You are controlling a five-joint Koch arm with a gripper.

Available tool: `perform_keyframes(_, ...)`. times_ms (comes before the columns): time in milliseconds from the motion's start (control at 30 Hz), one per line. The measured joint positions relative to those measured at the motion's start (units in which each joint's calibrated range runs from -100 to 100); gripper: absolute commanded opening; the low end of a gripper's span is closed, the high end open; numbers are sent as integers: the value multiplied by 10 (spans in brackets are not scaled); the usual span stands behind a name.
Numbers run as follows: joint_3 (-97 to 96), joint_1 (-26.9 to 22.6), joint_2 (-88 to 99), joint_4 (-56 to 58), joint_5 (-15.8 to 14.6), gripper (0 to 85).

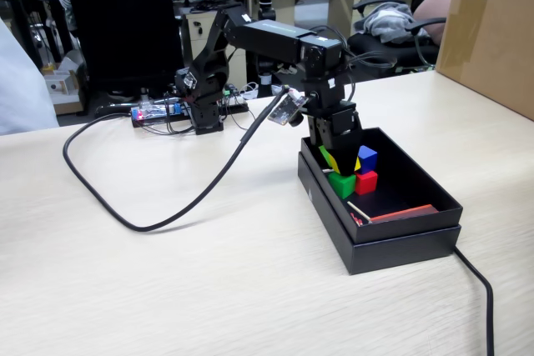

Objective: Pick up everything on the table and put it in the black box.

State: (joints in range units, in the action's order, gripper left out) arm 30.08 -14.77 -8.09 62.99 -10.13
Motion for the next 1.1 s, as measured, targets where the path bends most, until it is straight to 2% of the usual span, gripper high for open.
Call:
perform_keyframes(67, -1, 1, 0, 5, 0, 435)
perform_keyframes(267, -2, 16, 62, 29, 0, 440)
perform_keyframes(400, -34, 40, 278, 30, 1, 441)
perform_keyframes(467, -58, 56, 388, 31, 3, 491)
perform_keyframes(533, -94, 89, 517, 28, 16, 499)
perform_keyframes(600, -267, 124, 674, 30, 38, 504)
perform_keyframes(733, -481, 166, 860, 8, 71, 504)
perform_keyframes(800, -627, 184, 937, -45, 86, 523)
perform_keyframes(833, -729, 193, 1010, -107, 97, 523)
perform_keyframes(900, -814, 200, 1068, -176, 103, 541)
perform_keyframes(1100, -899, 198, 1069, -207, 103, 543)
